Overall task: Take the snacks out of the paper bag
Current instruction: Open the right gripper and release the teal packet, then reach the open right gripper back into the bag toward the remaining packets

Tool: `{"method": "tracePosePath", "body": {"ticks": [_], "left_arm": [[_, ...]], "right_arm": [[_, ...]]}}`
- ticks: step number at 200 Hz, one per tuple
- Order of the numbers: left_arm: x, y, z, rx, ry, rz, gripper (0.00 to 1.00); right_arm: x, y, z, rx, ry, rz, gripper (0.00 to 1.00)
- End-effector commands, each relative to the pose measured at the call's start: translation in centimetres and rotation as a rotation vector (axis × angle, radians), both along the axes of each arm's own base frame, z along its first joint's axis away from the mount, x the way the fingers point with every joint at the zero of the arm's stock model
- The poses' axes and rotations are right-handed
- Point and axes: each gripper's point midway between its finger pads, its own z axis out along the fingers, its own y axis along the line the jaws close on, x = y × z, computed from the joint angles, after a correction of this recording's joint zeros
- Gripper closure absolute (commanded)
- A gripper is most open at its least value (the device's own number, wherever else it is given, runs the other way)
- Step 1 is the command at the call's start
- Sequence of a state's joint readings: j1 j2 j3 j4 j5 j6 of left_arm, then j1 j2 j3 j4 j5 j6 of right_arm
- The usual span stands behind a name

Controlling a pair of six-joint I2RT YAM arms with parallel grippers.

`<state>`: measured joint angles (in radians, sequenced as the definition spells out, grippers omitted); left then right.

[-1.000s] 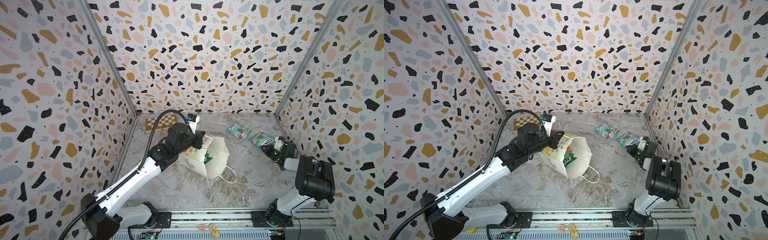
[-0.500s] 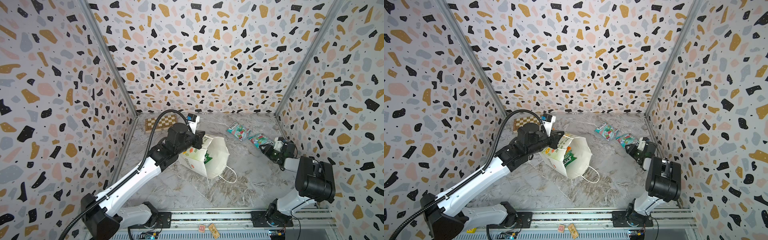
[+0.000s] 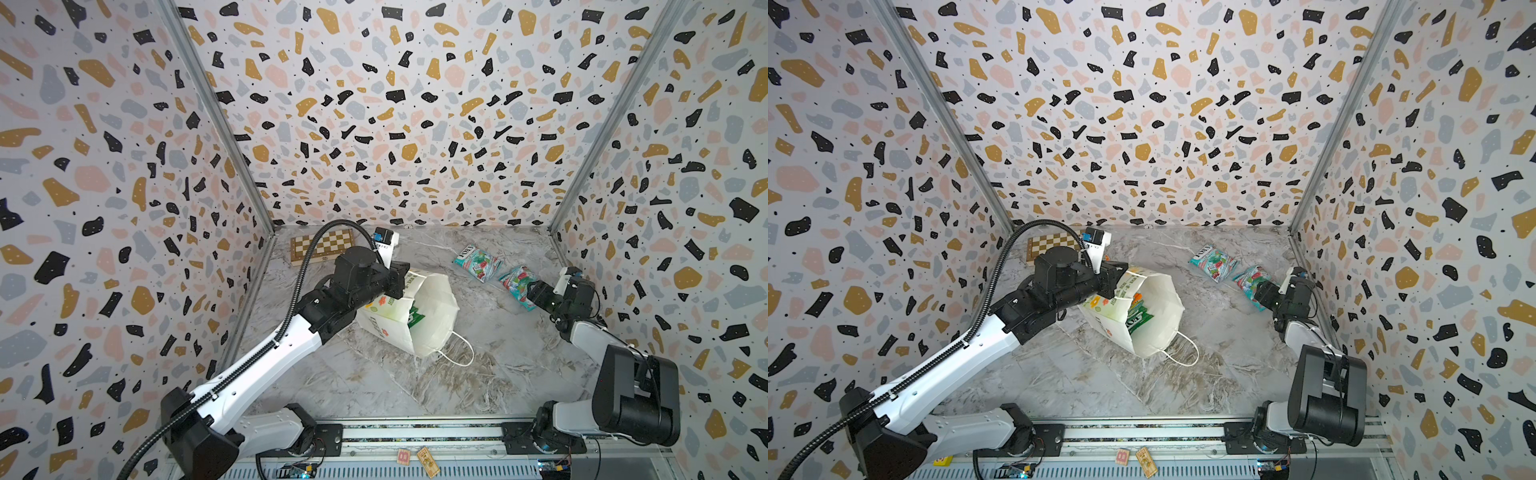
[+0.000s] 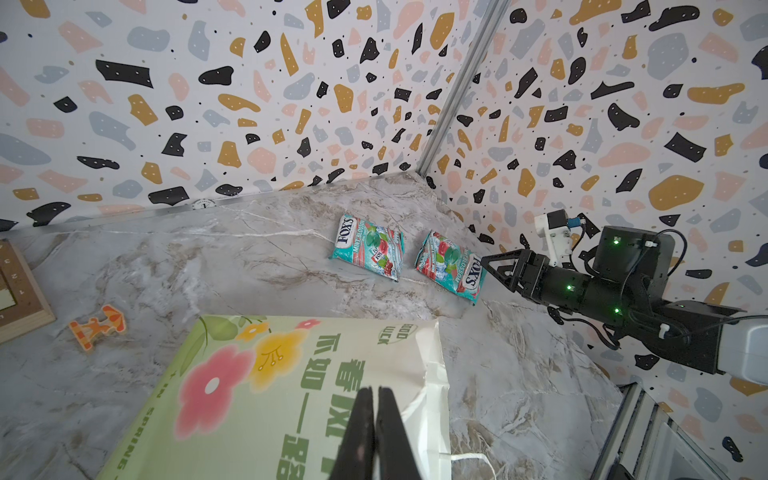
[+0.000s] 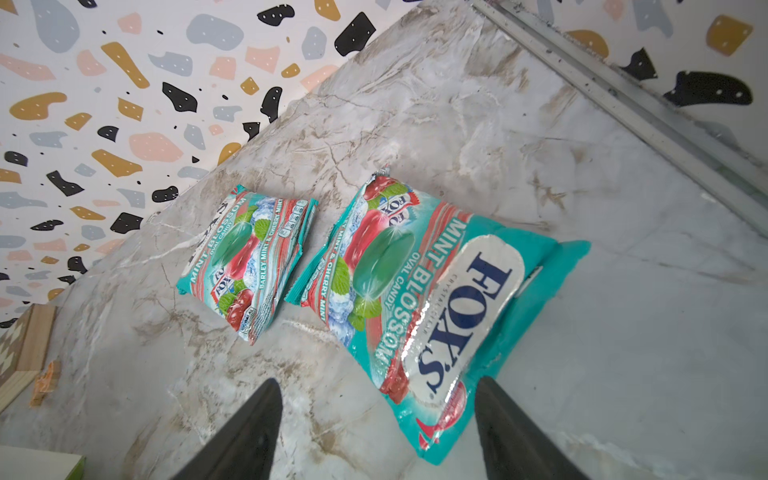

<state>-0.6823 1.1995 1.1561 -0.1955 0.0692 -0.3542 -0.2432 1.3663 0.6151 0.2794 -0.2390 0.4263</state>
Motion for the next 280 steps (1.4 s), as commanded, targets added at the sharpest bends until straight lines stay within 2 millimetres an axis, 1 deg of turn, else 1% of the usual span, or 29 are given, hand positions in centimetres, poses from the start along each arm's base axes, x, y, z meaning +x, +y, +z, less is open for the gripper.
{"method": "tracePosePath", "body": {"ticks": [1,7,8,24,49,75,84,101,129,144,168,225,247,261,280], "left_arm": [[-0.4,0.0,1.4,-0.029,-0.045,-0.01,1.0],[-0.4,0.0,1.4,-0.03,-0.045,-0.01,1.0],[-0.4,0.0,1.4,-0.03,-0.045,-0.01,1.0],[-0.4,0.0,1.4,-0.032,-0.047,-0.012,1.0],[-0.4,-0.1,1.3,-0.035,-0.043,-0.018,1.0],[-0.5,-0.1,1.5,-0.037,-0.045,-0.019,1.0],[-0.5,-0.1,1.5,-0.039,-0.05,-0.019,1.0],[-0.5,-0.1,1.4,-0.039,-0.049,-0.02,1.0],[-0.5,-0.3,1.5,-0.043,-0.05,-0.027,1.0],[-0.4,-0.3,1.6,-0.046,-0.052,-0.026,1.0],[-0.4,-0.4,1.7,-0.049,-0.053,-0.028,1.0],[-0.3,-0.7,2.0,-0.057,-0.055,-0.034,1.0],[-0.3,-0.7,2.2,-0.059,-0.056,-0.033,1.0],[-0.3,-0.7,2.2,-0.064,-0.057,-0.034,1.0],[-0.3,-0.8,2.4,-0.071,-0.058,-0.035,1.0]], "right_arm": [[-0.3,0.8,1.6,-0.035,-0.033,0.038,0.25],[-0.3,1.4,2.2,-0.032,-0.063,0.062,0.25],[-0.3,1.7,2.5,-0.025,-0.075,0.079,0.25],[-0.4,4.2,4.6,0.01,-0.164,0.184,0.25],[-1.1,8.8,7.6,0.022,-0.263,0.363,0.27],[-2.9,13.9,11.1,0.043,-0.378,0.551,0.27],[-3.6,15.3,12.0,0.05,-0.41,0.602,0.27],[-5.2,18.4,13.3,0.064,-0.443,0.711,0.28],[-7.9,22.5,14.4,0.071,-0.464,0.873,0.3],[-9.3,24.2,14.4,0.058,-0.472,0.953,0.31],[-11.1,26.1,14.1,0.036,-0.466,1.049,0.32],[-14.8,30.0,11.9,0.033,-0.411,1.233,0.35],[-15.7,31.4,10.9,0.028,-0.387,1.281,0.35],[-15.8,32.2,10.1,0.016,-0.361,1.294,0.35],[-15.5,33.0,8.9,-0.001,-0.317,1.3,0.37]]}}
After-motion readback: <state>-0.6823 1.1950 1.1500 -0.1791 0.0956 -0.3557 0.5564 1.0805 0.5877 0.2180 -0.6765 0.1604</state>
